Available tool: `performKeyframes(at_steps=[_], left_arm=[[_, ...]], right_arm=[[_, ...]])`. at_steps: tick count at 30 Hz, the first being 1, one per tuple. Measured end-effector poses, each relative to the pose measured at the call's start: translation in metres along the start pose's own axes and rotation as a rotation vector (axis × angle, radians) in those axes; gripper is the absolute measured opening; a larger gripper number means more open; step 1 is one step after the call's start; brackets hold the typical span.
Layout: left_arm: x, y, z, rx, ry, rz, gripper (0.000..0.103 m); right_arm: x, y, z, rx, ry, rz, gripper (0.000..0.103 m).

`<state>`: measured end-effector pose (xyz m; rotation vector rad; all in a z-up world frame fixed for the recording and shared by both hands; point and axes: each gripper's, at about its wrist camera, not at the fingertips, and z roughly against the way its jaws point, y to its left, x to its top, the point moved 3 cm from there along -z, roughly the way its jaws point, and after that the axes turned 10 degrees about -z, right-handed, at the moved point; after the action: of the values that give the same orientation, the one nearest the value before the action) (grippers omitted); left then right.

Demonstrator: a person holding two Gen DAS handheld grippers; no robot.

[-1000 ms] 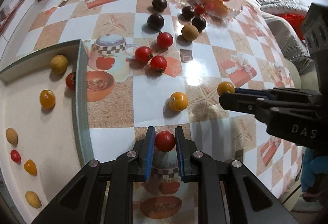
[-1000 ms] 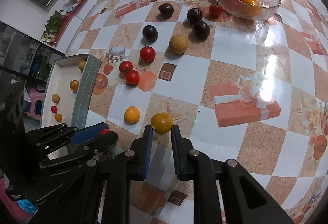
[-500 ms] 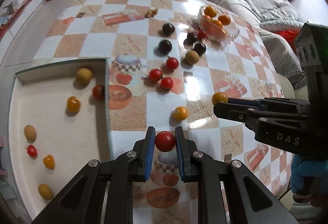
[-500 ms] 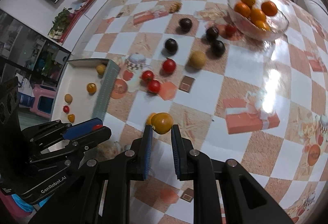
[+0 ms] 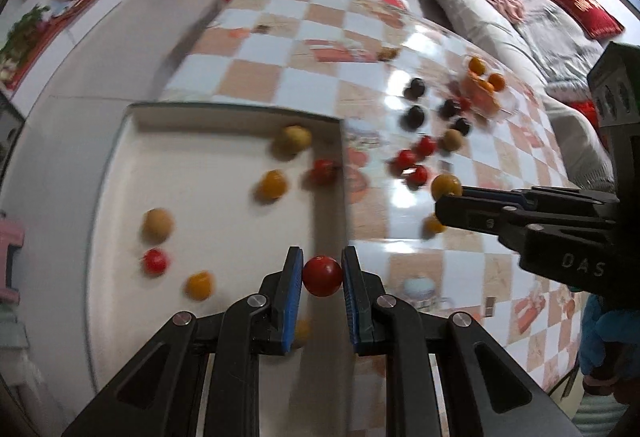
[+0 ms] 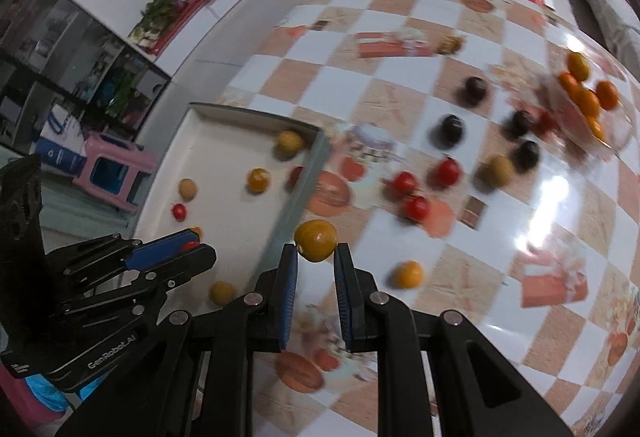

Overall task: Organize fruits
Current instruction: 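Carry both cherry tomatoes into the white tray and open both tools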

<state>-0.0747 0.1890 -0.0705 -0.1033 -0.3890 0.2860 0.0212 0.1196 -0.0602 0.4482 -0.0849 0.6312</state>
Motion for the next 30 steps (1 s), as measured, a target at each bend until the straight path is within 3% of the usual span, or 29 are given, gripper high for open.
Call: performKeyframes(at_steps=[13,30], left_arm=[[-0.035,0.05,-0.02,0.05,0.068,0.1,0.021],[-0.04,0.055,-0.041,0.1,0.136,0.095,0.021]], right_arm=[[-0.002,0.064,-0.054,0.023,0.099,0.101,0.02],[0.002,0.067,-0.091,-0.019,0.16,0.103,0.02]])
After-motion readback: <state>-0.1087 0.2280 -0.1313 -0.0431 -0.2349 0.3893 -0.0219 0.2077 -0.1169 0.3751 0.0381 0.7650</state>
